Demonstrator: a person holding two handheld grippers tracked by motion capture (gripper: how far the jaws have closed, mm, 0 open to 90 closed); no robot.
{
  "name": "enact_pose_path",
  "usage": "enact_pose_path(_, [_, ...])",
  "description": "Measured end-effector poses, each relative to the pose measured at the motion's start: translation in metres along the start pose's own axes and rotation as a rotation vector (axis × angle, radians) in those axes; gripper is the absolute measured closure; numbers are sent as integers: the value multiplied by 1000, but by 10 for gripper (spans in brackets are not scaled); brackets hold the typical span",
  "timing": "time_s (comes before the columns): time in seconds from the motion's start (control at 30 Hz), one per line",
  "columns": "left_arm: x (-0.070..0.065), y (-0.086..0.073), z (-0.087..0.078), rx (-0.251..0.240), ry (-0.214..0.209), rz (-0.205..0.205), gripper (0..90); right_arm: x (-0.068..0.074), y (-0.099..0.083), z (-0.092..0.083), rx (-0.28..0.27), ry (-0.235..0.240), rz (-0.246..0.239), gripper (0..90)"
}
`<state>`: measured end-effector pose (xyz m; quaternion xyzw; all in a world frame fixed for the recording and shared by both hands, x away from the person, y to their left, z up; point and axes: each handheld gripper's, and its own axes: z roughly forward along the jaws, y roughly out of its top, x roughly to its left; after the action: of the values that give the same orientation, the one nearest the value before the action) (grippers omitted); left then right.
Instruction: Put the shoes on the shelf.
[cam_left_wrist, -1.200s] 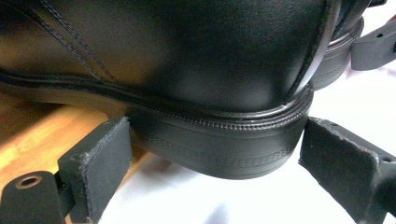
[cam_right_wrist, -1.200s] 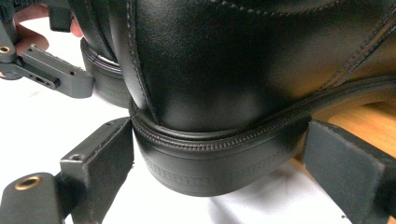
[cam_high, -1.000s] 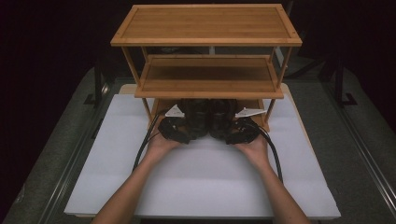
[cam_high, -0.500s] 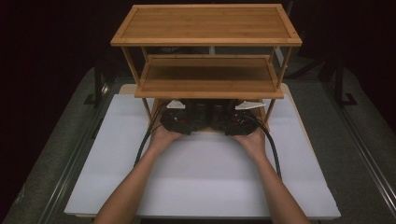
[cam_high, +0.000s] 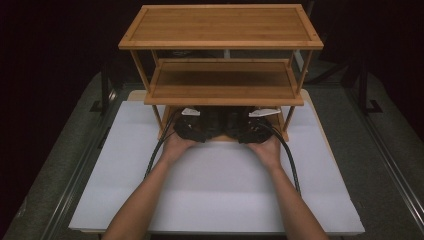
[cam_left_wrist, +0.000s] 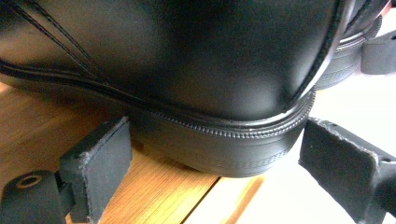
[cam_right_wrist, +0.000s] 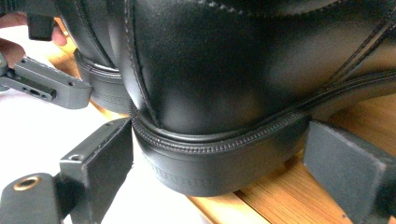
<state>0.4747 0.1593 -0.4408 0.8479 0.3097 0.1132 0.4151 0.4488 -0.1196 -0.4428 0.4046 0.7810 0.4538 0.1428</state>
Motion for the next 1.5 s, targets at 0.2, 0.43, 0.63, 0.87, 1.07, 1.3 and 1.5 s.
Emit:
enact_pose_path(0.2, [-2,-3,7,40,10,31,91,-1,-3,5,16,-20,7,88])
enact_pose_path(0.43, [-1,-4,8,32,10,23,91,-6,-8,8,25,-5,49,88])
enact_pose_path(0.63, [0,-5,8,29,8,13,89,-8,-8,8,28,4,38,88])
enact_pose_path(0.87, [0,-10,-5,37,13,16,106,-4,-8,-5,30,-20,15,122])
enact_pose_path(1.07, [-2,-15,-24,42,18,7,105,-5,-13,-20,51,-35,31,122])
enact_pose_path(1.3, [-12,-19,-49,36,21,36,101,-2,-26,-44,78,-44,29,63])
enact_pose_path(1.5, [-25,-31,-74,54,39,69,101,3,-47,-71,97,-59,16,42])
